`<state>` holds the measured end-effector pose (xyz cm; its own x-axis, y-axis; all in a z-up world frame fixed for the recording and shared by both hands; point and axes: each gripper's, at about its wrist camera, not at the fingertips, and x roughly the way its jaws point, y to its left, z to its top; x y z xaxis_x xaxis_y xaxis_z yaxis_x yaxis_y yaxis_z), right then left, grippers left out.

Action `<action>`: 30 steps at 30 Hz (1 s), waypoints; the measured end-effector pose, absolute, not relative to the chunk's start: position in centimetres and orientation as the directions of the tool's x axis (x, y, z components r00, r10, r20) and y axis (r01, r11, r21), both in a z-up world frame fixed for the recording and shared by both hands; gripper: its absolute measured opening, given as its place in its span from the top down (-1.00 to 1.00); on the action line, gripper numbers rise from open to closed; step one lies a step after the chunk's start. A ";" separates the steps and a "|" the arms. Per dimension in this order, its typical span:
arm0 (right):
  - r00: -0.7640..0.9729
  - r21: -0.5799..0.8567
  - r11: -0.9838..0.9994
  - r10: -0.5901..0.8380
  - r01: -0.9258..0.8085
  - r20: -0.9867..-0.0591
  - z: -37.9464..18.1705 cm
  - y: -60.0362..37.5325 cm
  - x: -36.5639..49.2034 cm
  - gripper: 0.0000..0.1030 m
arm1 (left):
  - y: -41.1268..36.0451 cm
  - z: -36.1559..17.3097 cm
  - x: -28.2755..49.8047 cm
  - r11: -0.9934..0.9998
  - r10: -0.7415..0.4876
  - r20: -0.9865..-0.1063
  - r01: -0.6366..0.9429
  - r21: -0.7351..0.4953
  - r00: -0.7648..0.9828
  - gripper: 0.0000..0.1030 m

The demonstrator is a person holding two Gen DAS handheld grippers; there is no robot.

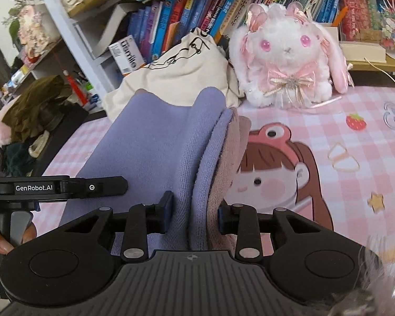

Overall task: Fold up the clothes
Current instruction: 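Grasp the folded stack with both grippers and lift it, then set the folded sweater down on the table and open both grippers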

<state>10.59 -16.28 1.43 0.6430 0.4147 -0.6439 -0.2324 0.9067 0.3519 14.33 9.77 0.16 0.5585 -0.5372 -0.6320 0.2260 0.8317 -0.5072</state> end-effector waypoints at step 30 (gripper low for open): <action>0.777 0.158 0.970 0.242 -0.183 -0.581 1.4 -17.0 11.7 -0.45 | 7.5 1.0 13.5 0.961 -0.252 -0.590 0.128 -0.244 0.767 -0.65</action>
<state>11.69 -16.97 1.42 0.7774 0.2416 -0.5808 -0.1831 0.9702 0.1585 13.48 7.48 0.96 0.7673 -0.2519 -0.5898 0.1283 0.9614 -0.2436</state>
